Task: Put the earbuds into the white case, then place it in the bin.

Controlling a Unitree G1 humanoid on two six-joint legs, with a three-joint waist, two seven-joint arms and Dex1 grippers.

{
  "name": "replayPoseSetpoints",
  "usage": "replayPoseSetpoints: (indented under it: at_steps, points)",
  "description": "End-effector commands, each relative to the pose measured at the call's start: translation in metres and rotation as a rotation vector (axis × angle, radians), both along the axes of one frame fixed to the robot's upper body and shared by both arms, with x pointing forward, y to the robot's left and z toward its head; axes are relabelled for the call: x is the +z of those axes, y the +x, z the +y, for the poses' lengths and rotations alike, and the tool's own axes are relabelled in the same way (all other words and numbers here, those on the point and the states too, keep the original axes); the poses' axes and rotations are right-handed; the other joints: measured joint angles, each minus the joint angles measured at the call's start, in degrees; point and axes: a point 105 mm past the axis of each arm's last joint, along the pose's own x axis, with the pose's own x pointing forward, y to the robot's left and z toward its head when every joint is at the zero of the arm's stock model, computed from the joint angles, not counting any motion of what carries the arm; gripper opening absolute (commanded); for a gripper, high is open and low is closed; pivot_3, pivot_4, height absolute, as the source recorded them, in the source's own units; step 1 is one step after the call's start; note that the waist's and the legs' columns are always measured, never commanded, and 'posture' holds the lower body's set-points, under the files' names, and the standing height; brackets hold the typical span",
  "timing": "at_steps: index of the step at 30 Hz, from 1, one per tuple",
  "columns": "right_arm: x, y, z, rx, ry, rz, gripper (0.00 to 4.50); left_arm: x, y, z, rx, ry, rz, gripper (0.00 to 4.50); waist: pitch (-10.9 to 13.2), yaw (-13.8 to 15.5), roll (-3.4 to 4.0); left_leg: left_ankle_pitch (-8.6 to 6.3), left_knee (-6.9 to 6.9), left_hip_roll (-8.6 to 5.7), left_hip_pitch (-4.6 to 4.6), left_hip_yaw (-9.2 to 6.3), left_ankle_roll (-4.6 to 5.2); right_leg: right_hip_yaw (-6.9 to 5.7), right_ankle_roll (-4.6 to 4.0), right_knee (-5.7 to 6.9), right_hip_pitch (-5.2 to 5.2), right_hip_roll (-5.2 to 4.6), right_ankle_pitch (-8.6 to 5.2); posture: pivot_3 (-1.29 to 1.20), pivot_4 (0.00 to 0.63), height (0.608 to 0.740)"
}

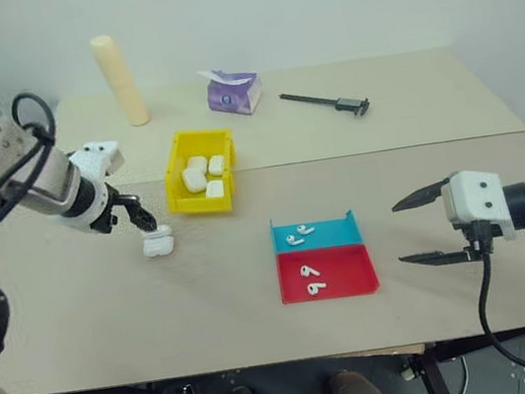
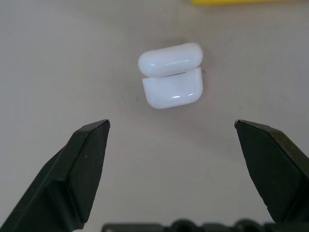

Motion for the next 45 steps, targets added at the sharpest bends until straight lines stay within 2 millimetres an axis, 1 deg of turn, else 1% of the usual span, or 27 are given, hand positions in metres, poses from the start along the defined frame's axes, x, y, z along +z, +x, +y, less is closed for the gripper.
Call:
replayPoseSetpoints:
  at_steps: [1, 4, 6, 9, 12, 17, 23, 30, 38, 45]
  points:
    - [0.012, 0.001, -0.002, -0.014, -0.004, -0.028, 4.47, 0.002, 0.005, 0.004, 0.084, -0.014, 0.022, 4.5, 0.0, 0.0, -0.01, 0.02, 0.0, 0.0, -0.02, 0.01, -0.03, 0.0, 0.0, 0.0, -0.02, 0.01, 0.0, 0.0, 0.15, 0.74]
    - [0.011, 0.003, -0.004, -0.031, -0.016, -0.03, 4.47, -0.001, 0.01, -0.004, 0.083, -0.022, 0.035, 4.5, 0.0, 0.1, -0.02, 0.04, 0.0, -0.01, -0.04, 0.14, -0.07, -0.03, 0.0, -0.02, -0.01, 0.01, 0.0, 0.0, 0.15, 0.74]
    - [0.01, 0.003, -0.005, -0.038, -0.02, -0.032, 4.47, -0.007, 0.012, -0.011, 0.076, -0.031, 0.053, 4.5, 0.0, 0.3, -0.02, 0.07, 0.01, -0.02, -0.06, 0.19, -0.13, -0.06, 0.0, -0.03, 0.0, 0.0, 0.0, 0.0, 0.15, 0.74]
    - [0.01, 0.002, -0.003, -0.038, -0.017, -0.031, 4.47, -0.016, 0.014, -0.015, 0.092, -0.035, 0.08, 4.5, 0.0, 0.5, -0.03, 0.09, 0.01, -0.03, -0.06, 0.2, -0.15, -0.09, 0.0, -0.03, 0.02, 0.0, -0.01, 0.0, 0.15, 0.74]
    - [0.009, 0.001, -0.003, -0.041, -0.019, -0.03, 4.47, -0.02, 0.018, -0.02, 0.091, -0.024, 0.08, 4.5, 0.0, 0.4, -0.04, 0.11, 0.01, -0.04, -0.1, 0.21, -0.18, -0.1, 0.0, -0.04, 0.0, 0.0, 0.0, 0.0, 0.15, 0.74]
    - [0.008, -0.001, -0.005, -0.052, -0.023, -0.028, 4.47, -0.024, 0.022, -0.017, 0.136, -0.022, 0.075, 4.5, 0.0, 0.4, -0.04, 0.15, 0.02, -0.05, -0.18, 0.19, -0.25, -0.17, 0.0, -0.08, 0.0, 0.0, 0.0, 0.0, 0.15, 0.74]
    - [0.004, -0.002, -0.004, -0.068, -0.024, -0.026, 4.47, -0.028, 0.025, -0.022, 0.122, -0.011, 0.072, 4.5, 0.0, 0.4, -0.04, 0.16, 0.05, -0.06, -0.19, 0.17, -0.26, -0.23, 0.0, -0.07, 0.03, -0.01, 0.0, 0.0, 0.15, 0.74]
    - [0.001, -0.002, -0.004, -0.082, -0.029, -0.028, 4.47, -0.042, 0.024, -0.016, 0.144, 0.008, 0.09, 4.5, 0.0, 0.2, -0.04, 0.19, 0.05, -0.05, -0.2, 0.17, -0.32, -0.22, 0.0, -0.05, 0.01, -0.01, 0.0, 0.0, 0.15, 0.74]
    - [0.001, -0.003, -0.004, -0.087, -0.048, -0.036, 4.47, -0.048, 0.028, -0.018, 0.139, 0.013, 0.078, 4.5, 0.0, 0.4, -0.04, 0.17, 0.1, -0.06, -0.19, 0.16, -0.28, -0.24, 0.01, 0.04, 0.01, -0.01, 0.0, 0.0, 0.15, 0.74]
    - [-0.003, -0.002, -0.006, -0.094, -0.066, -0.036, 4.47, -0.052, 0.03, -0.013, 0.145, 0.032, 0.061, 4.5, 0.0, 0.3, -0.04, 0.16, 0.11, -0.05, -0.16, 0.17, -0.27, -0.22, 0.0, 0.12, 0.01, -0.01, 0.0, 0.0, 0.15, 0.74]
